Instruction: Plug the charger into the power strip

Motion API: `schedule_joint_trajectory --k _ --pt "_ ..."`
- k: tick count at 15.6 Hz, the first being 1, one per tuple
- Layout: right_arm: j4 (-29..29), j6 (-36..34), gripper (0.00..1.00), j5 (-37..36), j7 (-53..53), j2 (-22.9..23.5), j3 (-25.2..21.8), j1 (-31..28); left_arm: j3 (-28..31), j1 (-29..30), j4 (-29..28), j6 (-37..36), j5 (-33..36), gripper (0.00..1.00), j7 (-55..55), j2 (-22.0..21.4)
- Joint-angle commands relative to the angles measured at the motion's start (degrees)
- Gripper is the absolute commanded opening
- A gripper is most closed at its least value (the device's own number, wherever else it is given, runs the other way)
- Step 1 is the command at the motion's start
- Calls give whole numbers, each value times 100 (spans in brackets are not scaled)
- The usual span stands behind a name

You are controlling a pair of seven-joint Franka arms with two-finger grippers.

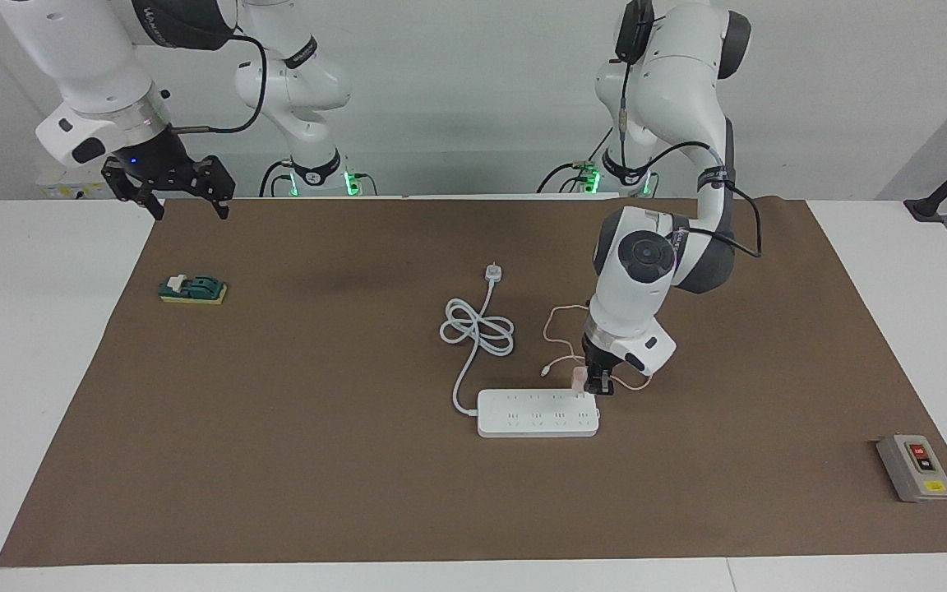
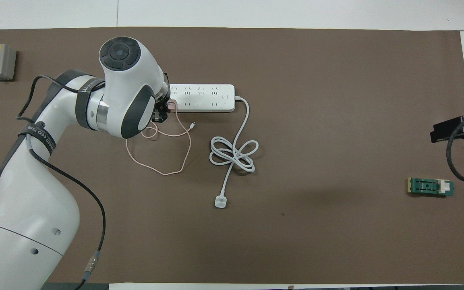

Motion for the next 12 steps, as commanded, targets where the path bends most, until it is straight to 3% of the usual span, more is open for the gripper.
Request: schedule_joint_trajectory --k 1,8,12 --pt "-157 85 100 -91 -87 -122 86 -103 45 11 106 -256 -124 0 119 -66" --pt "-148 76 100 -82 -95 -122 86 -112 45 -15 123 -150 -132 0 84 206" --pt "-148 85 100 -82 -87 -122 86 -112 45 -6 491 -159 -132 0 76 443"
